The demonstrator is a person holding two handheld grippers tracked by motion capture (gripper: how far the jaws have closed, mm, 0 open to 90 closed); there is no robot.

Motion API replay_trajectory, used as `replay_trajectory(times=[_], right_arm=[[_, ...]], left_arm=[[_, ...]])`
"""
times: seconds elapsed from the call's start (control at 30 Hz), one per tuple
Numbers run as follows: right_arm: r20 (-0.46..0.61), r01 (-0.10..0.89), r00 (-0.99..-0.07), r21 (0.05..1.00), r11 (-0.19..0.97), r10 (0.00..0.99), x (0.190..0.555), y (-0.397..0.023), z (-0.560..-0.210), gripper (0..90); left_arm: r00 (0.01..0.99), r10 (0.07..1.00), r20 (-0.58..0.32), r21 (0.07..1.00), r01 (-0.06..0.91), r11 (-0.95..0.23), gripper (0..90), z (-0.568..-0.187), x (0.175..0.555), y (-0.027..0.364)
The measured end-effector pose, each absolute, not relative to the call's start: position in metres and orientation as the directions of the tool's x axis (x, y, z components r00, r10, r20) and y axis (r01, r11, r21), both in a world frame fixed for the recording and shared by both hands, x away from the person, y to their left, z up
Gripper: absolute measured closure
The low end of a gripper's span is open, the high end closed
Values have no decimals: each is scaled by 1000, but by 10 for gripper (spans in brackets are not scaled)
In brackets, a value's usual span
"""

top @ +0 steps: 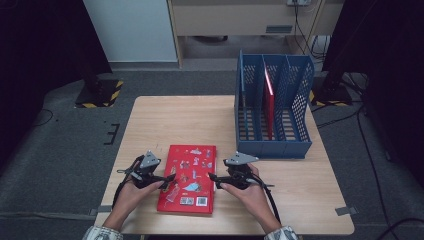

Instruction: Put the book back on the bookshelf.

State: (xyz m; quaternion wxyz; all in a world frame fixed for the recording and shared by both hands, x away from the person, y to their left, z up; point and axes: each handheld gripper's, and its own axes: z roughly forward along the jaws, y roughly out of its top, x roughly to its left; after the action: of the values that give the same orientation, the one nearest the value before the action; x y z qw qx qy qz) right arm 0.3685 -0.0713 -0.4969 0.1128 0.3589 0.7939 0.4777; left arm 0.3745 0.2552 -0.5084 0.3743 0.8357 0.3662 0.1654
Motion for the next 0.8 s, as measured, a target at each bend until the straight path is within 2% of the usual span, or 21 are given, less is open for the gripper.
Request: replay_trajectory(times=[0.4, 0.8], right_arm=[[170, 473, -740, 819, 324, 651, 365, -61, -505, 201], [182, 485, -753, 803, 347, 632, 365, -56, -511, 181]], left_arm=[[695, 717, -42, 724, 516, -458, 111, -515, 376, 251], [696, 706, -130, 711, 562, -423, 78, -520, 378, 250]])
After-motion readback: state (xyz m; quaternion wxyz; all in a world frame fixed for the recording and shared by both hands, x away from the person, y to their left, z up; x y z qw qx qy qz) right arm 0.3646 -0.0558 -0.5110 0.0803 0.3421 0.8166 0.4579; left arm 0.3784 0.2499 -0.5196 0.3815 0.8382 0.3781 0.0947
